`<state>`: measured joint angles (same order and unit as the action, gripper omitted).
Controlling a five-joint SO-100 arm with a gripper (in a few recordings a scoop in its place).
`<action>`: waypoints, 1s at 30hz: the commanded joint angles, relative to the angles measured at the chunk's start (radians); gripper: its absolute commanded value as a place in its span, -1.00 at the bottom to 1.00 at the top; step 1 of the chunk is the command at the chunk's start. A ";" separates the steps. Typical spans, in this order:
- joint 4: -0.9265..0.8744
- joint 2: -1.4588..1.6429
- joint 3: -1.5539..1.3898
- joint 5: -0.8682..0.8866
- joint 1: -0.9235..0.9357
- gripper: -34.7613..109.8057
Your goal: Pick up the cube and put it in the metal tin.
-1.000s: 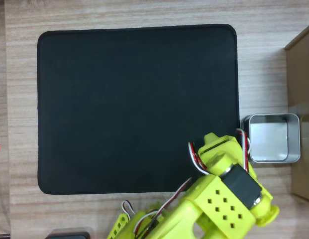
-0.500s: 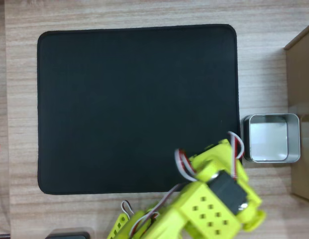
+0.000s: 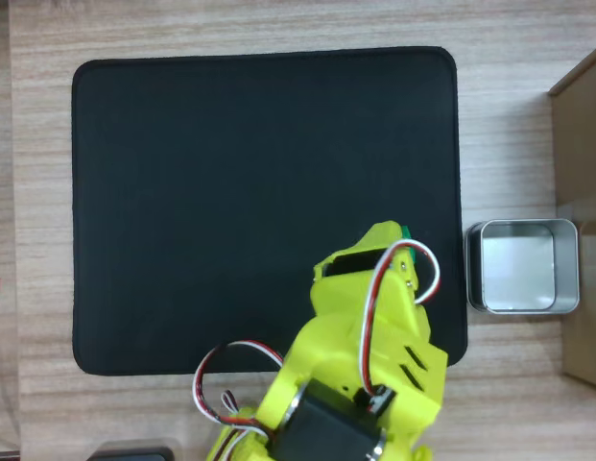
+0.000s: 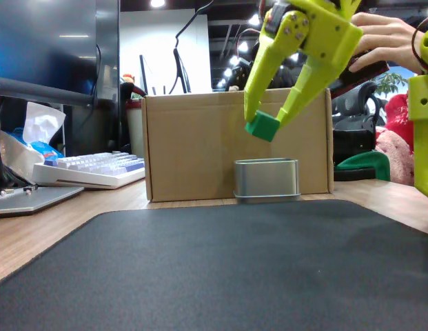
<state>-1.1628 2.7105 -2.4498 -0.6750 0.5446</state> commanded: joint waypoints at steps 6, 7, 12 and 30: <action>0.015 0.083 0.072 0.083 0.097 -0.52; 0.029 0.029 0.094 0.087 0.115 -0.52; 0.098 -0.109 0.118 0.097 0.201 -0.52; 0.189 -0.489 0.301 0.118 0.367 -0.48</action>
<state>-0.9756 2.2151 -2.1829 -0.5492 0.8958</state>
